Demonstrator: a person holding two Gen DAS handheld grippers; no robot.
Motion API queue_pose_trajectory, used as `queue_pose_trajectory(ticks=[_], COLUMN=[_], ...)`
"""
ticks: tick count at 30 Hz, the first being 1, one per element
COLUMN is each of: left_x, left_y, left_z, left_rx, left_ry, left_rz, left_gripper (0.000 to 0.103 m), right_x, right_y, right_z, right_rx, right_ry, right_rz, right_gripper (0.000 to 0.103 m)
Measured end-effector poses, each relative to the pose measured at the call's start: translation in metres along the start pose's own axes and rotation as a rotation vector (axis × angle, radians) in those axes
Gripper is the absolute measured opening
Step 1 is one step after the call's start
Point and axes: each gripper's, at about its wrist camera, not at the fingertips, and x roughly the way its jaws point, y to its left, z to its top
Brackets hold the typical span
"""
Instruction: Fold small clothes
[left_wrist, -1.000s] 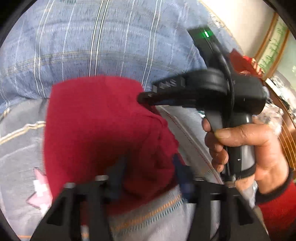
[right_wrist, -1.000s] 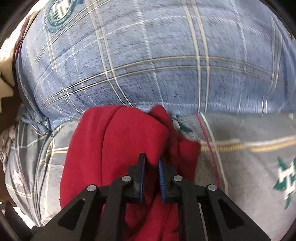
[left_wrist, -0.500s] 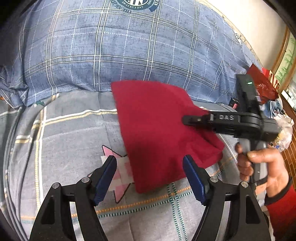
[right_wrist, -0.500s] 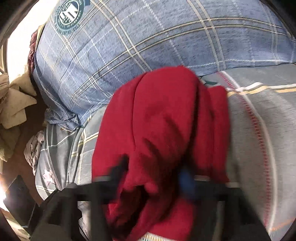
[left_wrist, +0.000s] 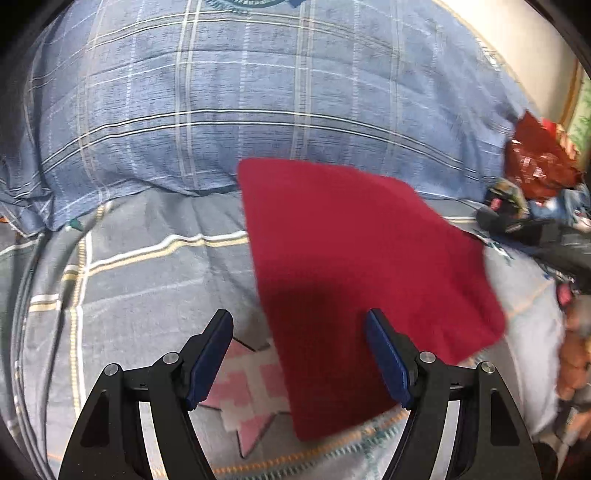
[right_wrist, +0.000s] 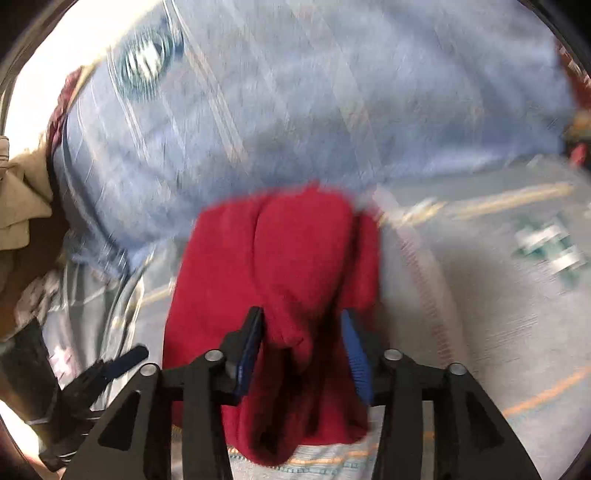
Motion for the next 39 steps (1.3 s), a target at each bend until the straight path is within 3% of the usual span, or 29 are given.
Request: queue_pose_trajectory(ticks=[2, 3, 5, 8, 10, 17, 20, 23, 27, 30, 33, 35, 36, 39], left_x=[0.008, 0.011, 0.018, 0.024, 0.023, 0.024, 0.023, 0.024, 0.019, 0.011, 0.004, 0.005, 0.008, 0.021], left_y=[0.001, 0.000, -0.001, -0.005, -0.006, -0.008, -0.009, -0.012, -0.012, -0.010, -0.001, 0.010, 0.014, 0.029], left_z=[0.003, 0.004, 0.004, 0.003, 0.003, 0.003, 0.002, 0.000, -0.002, 0.000, 0.005, 0.011, 0.012, 0.018], left_rx=[-0.018, -0.021, -0.025, -0.013, -0.008, -0.011, -0.011, -0.006, -0.006, -0.015, -0.047, -0.094, -0.112, -0.176], left_ry=[0.008, 0.013, 0.022, 0.024, 0.018, 0.014, 0.019, 0.025, 0.026, 0.013, -0.006, 0.002, 0.010, 0.041], left_rz=[0.008, 0.011, 0.016, 0.023, 0.023, 0.038, 0.047, 0.054, 0.054, 0.033, -0.023, -0.071, -0.085, -0.133], left_gripper=[0.073, 0.074, 0.076, 0.078, 0.079, 0.079, 0.079, 0.079, 0.077, 0.077, 0.077, 0.077, 0.077, 0.077], right_x=[-0.016, -0.015, 0.003, 0.045, 0.060, 0.012, 0.015, 0.041, 0.023, 0.008, -0.003, -0.003, 0.000, 0.031], right_y=[0.012, 0.020, 0.036, 0.038, 0.026, 0.035, 0.044, 0.032, 0.032, 0.027, 0.026, 0.019, 0.013, -0.009], right_z=[0.003, 0.004, 0.004, -0.003, -0.008, -0.020, -0.032, -0.050, -0.047, -0.045, -0.033, -0.020, -0.014, 0.002], right_rx=[-0.050, -0.085, -0.133, -0.174, -0.149, -0.111, -0.170, -0.144, -0.119, -0.050, -0.046, -0.021, -0.006, 0.042], right_ry=[-0.076, -0.073, -0.022, 0.044, 0.074, 0.033, 0.041, 0.122, 0.081, 0.019, -0.061, -0.094, -0.102, -0.019], right_rz=[-0.006, 0.016, 0.035, -0.124, -0.109, -0.060, -0.116, -0.131, -0.099, -0.048, -0.055, -0.066, -0.064, -0.049], right_gripper=[0.048, 0.048, 0.042, 0.040, 0.039, 0.045, 0.047, 0.046, 0.048, 0.056, 0.061, 0.082, 0.086, 0.090])
